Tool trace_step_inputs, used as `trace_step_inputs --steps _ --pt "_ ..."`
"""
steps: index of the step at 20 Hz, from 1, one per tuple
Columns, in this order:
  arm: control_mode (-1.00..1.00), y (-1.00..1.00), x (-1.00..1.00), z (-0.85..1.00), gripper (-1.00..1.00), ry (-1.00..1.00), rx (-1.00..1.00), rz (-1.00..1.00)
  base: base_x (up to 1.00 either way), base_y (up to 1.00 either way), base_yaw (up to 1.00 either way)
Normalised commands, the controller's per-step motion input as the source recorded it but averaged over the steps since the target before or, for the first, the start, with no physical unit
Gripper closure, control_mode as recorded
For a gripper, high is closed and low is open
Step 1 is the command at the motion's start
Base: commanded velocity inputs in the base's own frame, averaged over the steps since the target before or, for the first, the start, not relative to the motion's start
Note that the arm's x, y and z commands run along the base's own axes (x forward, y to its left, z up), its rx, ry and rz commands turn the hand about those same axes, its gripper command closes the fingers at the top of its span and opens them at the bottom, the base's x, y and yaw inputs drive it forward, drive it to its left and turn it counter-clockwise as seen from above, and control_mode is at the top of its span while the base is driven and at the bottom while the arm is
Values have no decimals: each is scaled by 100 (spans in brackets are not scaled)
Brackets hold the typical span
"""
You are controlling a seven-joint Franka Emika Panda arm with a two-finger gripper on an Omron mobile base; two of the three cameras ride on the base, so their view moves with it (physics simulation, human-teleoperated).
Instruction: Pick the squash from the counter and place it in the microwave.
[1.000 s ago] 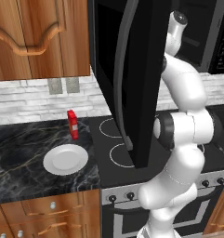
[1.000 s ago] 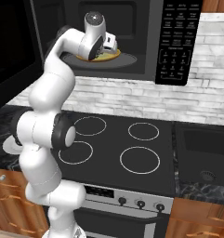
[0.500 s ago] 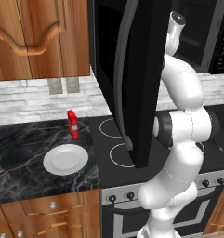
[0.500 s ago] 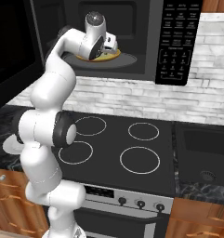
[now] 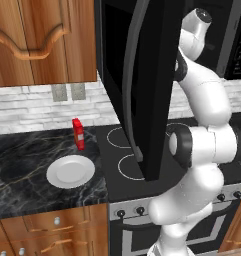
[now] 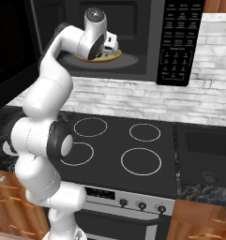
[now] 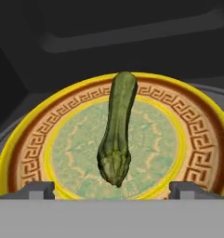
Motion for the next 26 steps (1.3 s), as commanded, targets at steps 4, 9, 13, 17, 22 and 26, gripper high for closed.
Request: trace_step_inputs --steps 4,9,13,17,22,26 --pt "-100 0 -100 0 -100 -10 3 0 0 0 0" --pt "-100 -3 -100 3 -100 -16 2 0 0 0 0" --pt "-100 -7 -100 0 -100 -18 0 0 0 0 0" --pt "-100 -4 -100 0 -100 -18 0 0 0 0 0" --pt "-100 0 -100 0 -100 -3 0 -5 0 0 0" --pt "-100 0 -100 0 -100 0 0 -8 0 0 0"
